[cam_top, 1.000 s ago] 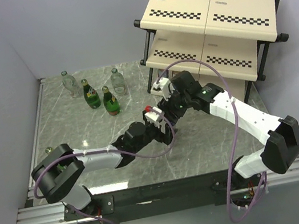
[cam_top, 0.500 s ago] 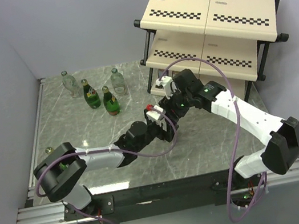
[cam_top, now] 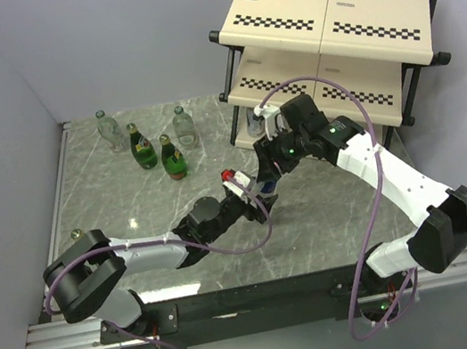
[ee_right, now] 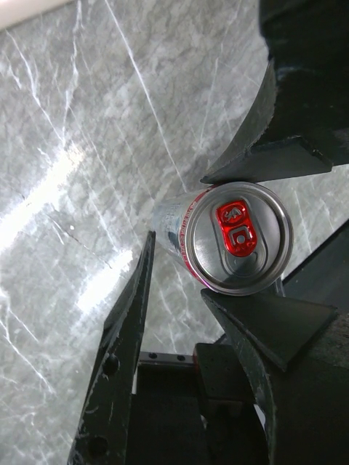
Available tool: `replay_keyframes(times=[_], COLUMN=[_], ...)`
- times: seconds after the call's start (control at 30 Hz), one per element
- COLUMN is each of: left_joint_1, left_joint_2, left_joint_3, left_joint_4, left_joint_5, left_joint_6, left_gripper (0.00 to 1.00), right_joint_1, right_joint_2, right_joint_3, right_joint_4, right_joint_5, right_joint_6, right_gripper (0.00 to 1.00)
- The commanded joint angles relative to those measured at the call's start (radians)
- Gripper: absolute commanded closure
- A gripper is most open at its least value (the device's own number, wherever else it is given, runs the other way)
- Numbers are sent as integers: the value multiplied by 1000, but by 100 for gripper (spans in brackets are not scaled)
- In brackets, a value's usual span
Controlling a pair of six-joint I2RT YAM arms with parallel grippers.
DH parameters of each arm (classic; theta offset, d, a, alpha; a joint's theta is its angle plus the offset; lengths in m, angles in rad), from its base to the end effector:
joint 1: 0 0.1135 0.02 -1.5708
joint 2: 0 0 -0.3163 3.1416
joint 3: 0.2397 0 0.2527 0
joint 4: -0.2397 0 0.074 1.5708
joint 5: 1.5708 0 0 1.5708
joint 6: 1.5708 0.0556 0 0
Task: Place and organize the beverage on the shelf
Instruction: Place the drink on the shelf.
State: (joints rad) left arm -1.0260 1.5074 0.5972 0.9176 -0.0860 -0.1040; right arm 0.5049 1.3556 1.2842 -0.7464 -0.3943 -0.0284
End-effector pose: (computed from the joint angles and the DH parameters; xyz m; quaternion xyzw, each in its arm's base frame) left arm 0.1737 -0.2775 0.2731 0.2858 0.6439 -0.3541 0.6151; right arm 0.2411 0.1577 0.3734 -0.3098 0.8607 0.2621 0.3074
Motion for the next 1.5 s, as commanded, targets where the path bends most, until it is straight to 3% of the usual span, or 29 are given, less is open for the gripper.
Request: replay_keyframes(times=[0.0,0.57,0.7,1.2,1.3,1.37,1.43,1.47], left_joint_1=[-6,-8,-8,-8,-6,-8,-8,-6], left_joint_2=[-27,62,62,77,77,79,80,80], left_joint_3=[26,156,159,220,222,222,223,222], left_joint_4=[30,-117,-131,-226,-229,-233,-241,-241], left_joint_5=[5,-49,-58,-40,-31,-23,-12,-6], left_joint_6=[35,69,69,56,55,56,52,49], left_gripper=[18,28,37,28,36,53,72,77], right_joint_1=[-3,1,4,53,58,60,60,60], right_joint_2=[-49,-78,-87,-84,-88,-92,-95,-95], right_joint_3=[53,35,32,18,18,18,18,21], right_joint_4=[15,24,25,41,45,47,47,45], right_joint_5=[-57,-80,-43,52,69,71,69,63], right_joint_6=[27,44,38,-5,-13,-15,-18,-21], right_gripper=[100,100,100,100,100,97,88,78])
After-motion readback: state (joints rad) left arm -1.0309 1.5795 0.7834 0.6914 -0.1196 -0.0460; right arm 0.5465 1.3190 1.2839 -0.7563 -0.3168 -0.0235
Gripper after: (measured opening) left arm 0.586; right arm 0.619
